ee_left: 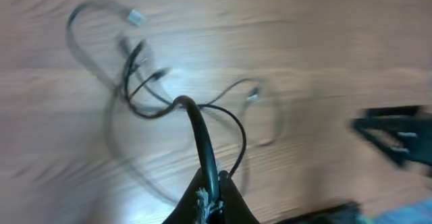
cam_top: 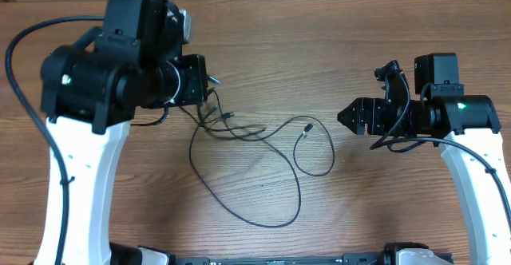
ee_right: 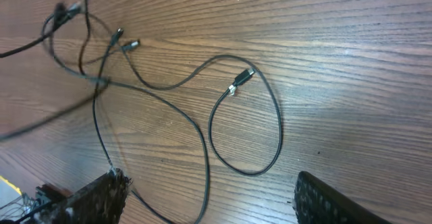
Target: Untangle cables
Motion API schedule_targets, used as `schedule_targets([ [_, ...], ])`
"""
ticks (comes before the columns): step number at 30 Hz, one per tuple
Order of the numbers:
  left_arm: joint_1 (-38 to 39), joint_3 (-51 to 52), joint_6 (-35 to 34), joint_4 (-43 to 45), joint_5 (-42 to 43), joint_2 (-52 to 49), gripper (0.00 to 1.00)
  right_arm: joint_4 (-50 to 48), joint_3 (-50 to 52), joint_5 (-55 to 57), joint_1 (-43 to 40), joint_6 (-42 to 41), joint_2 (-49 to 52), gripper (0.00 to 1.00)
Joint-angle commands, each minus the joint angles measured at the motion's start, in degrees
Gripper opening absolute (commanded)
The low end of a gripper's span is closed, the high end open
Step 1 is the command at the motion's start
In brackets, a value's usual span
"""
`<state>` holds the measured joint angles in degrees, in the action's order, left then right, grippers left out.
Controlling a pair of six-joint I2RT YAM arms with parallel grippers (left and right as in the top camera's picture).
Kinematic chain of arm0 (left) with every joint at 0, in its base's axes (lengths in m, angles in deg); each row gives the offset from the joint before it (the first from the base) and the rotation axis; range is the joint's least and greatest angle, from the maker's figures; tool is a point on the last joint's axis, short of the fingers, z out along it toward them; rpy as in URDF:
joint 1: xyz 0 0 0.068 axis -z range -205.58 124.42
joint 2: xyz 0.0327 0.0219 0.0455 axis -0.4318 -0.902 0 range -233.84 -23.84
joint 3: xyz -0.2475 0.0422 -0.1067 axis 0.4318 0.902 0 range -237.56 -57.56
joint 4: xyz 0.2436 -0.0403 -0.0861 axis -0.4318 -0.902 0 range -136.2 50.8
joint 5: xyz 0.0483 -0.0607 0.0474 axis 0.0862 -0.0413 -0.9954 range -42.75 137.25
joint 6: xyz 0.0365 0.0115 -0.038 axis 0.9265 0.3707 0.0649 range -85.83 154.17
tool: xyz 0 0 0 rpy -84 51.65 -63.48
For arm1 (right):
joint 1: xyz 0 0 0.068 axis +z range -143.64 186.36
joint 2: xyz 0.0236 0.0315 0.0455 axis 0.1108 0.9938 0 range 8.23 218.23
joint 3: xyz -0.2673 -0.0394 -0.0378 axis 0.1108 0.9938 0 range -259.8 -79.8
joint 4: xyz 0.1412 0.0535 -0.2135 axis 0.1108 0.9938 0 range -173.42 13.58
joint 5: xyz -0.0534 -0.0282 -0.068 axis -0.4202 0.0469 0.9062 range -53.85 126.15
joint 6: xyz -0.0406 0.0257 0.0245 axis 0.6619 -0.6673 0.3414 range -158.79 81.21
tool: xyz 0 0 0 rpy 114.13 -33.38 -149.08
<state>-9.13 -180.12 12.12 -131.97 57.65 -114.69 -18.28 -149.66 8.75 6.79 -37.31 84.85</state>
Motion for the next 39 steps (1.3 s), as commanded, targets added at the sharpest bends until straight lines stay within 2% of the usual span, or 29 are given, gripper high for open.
schedule_targets([
  [1,0.0,-0.1,1.9,-0.8,-2.0,-1.9,0.04,-0.2,-1.4,0.2,0.3,-0.1,0.0,0.78],
  [6,1.6,-0.1,12.2,-0.9,18.3,-6.1,0.04,-0.3,-1.4,-2.2,0.3,0.5,0.0,0.81],
  [9,2.1,-0.1,15.8,-2.0,22.3,-8.3,0.04,-0.3,-1.4,-2.2,0.3,0.6,0.0,0.81],
  [13,2.1,0.1,18.0,-4.0,20.5,-10.1,0.04,-0.3,-1.4,-1.9,0.3,0.6,0.0,0.81],
  [17,2.1,0.2,15.5,-4.0,14.1,-10.0,0.04,-0.3,-1.4,-1.5,0.3,0.6,0.0,0.81],
  [24,2.1,0.2,15.6,-4.0,18.5,-9.2,0.04,-0.3,-1.4,-1.3,0.3,0.6,0.0,0.81],
  [27,2.1,0.2,15.6,-4.0,18.9,-7.6,0.04,-0.2,-1.4,-0.2,0.3,0.6,0.0,0.80],
  [39,2.1,0.2,12.5,-4.0,10.0,2.6,0.04,-0.3,-1.4,1.7,0.3,0.6,0.0,0.80],
])
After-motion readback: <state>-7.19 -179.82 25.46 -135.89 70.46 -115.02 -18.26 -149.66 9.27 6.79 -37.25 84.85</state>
